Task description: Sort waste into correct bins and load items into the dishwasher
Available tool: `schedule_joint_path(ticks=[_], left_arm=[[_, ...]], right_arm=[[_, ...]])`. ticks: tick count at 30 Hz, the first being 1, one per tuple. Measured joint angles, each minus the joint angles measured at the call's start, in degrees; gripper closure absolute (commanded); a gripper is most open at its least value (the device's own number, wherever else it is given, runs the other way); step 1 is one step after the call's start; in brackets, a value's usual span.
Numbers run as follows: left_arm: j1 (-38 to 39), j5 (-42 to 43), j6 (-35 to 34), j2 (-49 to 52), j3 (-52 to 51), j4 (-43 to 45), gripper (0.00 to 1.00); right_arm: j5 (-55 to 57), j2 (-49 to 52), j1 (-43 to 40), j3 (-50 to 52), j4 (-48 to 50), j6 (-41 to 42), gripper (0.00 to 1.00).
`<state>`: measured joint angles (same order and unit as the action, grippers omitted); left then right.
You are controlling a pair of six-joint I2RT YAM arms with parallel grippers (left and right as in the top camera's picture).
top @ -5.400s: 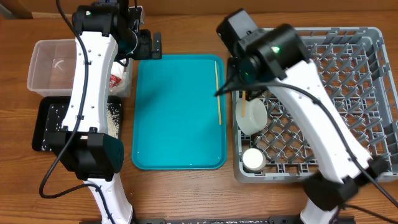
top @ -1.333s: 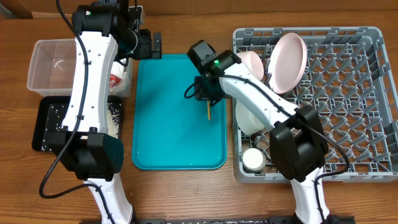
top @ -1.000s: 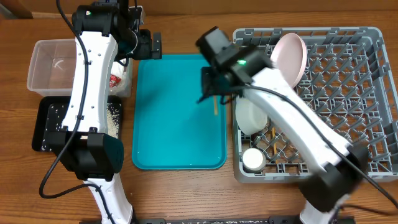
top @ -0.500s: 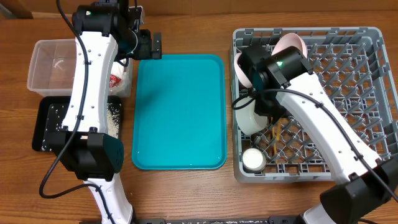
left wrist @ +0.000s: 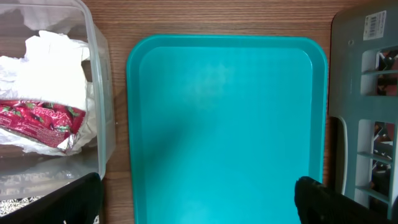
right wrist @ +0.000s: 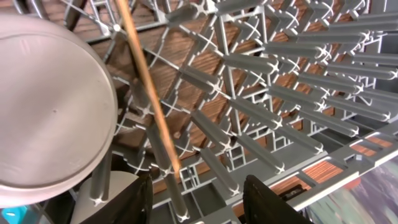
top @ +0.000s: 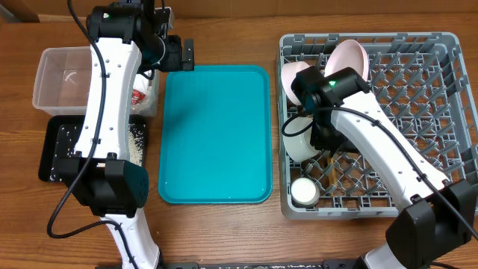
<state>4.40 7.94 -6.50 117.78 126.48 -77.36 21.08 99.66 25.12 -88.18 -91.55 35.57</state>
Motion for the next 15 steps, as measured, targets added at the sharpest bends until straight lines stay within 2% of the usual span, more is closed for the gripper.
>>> schedule_joint_path(ticks=[2,4,5,6,8,10,15], left_arm=[[0.00,0.00,0.00,0.00,0.00,0.00,0.00],[0.00,0.00,0.00,0.00,0.00,0.00,0.00],[0.00,0.00,0.00,0.00,0.00,0.02,0.00],[0.00,0.00,0.00,0.00,0.00,0.02,0.00],[0.00,0.00,0.00,0.00,0.00,0.00,0.00],[0.00,0.00,0.00,0.00,0.00,0.04,0.00],[0.00,0.00,0.00,0.00,0.00,0.00,0.01]], right_arm=[[-0.31,-0.15,0.09,-0.28,-0.04,0.07,0.51],[-1.09,-0.87,0.17,-2.45,-0.70,0.11,0.44],[-1.60,-2.01,0.44,-4.72,-1.25,0.28,0.11],[-1.99,-3.28,0.74,-6.78,-1.88,0.26,0.00],[-3.23,-7.06,1.25,-12.57,-4.55,0.37,0.00],[-6.08,-14.88,1.46,-17.90,-5.03,-1.25,0.00],[-13.46,-32.17,1.49,-20.04,-5.60,-2.62,0.00]])
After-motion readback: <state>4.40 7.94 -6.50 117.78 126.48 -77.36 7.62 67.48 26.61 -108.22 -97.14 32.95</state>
